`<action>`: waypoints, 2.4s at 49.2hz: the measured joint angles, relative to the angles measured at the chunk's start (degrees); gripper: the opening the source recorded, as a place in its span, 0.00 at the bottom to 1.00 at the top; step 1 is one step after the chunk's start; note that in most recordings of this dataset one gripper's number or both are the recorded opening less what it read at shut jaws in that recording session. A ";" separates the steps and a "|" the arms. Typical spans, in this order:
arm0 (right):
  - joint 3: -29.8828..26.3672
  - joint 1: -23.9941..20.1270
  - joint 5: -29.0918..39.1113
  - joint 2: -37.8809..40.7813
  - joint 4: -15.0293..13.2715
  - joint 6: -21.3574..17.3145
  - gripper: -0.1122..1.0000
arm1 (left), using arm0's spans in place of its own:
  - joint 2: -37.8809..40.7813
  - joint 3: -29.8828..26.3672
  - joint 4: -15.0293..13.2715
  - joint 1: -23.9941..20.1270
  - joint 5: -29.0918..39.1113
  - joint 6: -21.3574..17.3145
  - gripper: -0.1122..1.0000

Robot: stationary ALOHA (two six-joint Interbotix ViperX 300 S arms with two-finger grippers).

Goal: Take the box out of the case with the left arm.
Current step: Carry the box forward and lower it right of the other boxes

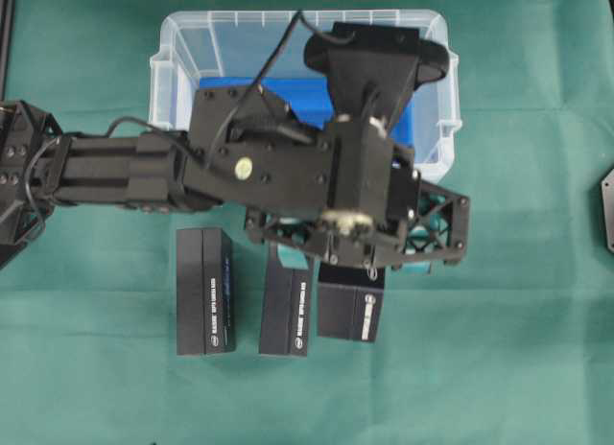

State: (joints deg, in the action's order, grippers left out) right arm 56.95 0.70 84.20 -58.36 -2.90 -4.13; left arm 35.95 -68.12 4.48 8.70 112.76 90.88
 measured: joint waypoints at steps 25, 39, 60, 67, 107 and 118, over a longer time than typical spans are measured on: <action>0.00 0.00 0.00 0.00 0.00 0.00 0.11 | 0.09 0.09 2.55 0.53 -2.37 2.20 0.64; 0.00 0.00 0.00 0.00 0.00 0.09 0.11 | -1.67 9.40 3.34 1.58 -6.24 5.19 0.64; 0.00 0.00 0.00 0.00 0.00 0.00 0.11 | -10.55 37.18 3.34 4.57 -26.02 13.54 0.64; 0.00 0.00 0.00 0.00 0.00 0.00 0.11 | -12.74 46.85 3.34 4.57 -36.04 15.38 0.64; 0.00 0.00 0.00 0.00 0.00 0.00 0.11 | -12.83 55.02 3.34 4.48 -47.46 13.89 0.64; 0.00 0.00 0.00 0.00 0.00 0.00 0.11 | -12.83 55.02 3.08 3.60 -49.83 10.99 0.64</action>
State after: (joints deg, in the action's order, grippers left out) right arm 56.95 0.70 84.20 -58.36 -2.90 -4.13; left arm 23.12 -13.10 7.56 12.30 62.93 101.87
